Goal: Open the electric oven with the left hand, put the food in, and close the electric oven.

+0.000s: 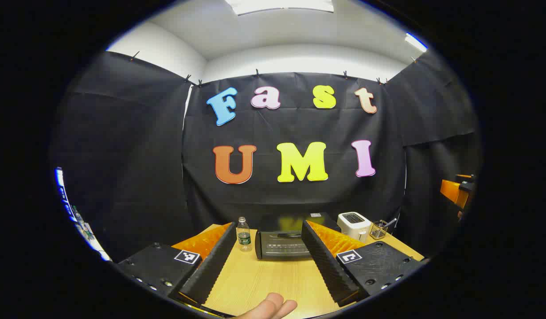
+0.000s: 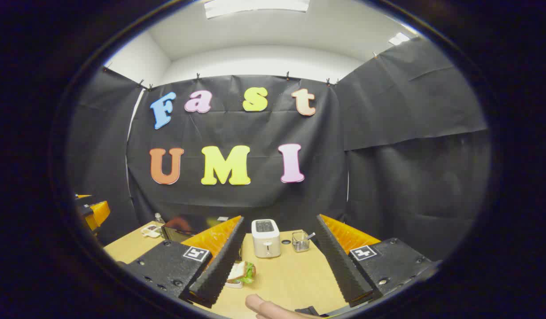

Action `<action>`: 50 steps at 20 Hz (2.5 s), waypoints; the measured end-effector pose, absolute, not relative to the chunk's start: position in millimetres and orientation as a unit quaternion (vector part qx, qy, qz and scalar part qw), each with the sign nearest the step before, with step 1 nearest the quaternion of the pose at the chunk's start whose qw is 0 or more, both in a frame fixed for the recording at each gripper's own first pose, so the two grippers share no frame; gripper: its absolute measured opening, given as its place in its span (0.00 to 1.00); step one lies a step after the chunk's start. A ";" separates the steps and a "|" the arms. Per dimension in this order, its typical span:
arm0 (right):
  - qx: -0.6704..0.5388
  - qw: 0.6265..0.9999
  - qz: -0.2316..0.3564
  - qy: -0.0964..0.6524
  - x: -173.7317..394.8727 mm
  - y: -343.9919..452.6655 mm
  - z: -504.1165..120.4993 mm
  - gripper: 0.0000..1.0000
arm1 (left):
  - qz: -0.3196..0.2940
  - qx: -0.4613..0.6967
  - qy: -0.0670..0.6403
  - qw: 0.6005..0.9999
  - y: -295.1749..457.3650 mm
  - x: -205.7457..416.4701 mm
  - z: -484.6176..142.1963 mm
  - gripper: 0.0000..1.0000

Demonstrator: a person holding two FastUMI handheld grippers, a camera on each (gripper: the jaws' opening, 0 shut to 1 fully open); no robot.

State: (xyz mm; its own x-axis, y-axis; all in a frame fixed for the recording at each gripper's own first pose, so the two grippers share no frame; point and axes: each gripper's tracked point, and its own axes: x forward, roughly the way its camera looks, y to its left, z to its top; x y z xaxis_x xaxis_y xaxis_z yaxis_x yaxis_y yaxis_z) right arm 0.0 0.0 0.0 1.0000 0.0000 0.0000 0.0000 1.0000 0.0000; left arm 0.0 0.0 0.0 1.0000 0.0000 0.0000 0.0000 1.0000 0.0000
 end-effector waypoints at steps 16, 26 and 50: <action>-0.015 1.000 0.001 -0.017 -12.0 -7.2 -0.3 0.90 | -0.041 -0.021 0.010 0.999 -17.1 11.2 -14.1 0.96; -0.010 1.000 0.027 -0.004 35.8 -5.5 -8.2 0.90 | -0.055 -0.027 0.076 0.995 -39.3 132.7 -73.5 0.96; -0.003 1.000 0.023 0.003 96.0 -41.6 -4.1 0.90 | -0.065 0.012 0.253 0.965 -102.6 309.8 -219.3 1.00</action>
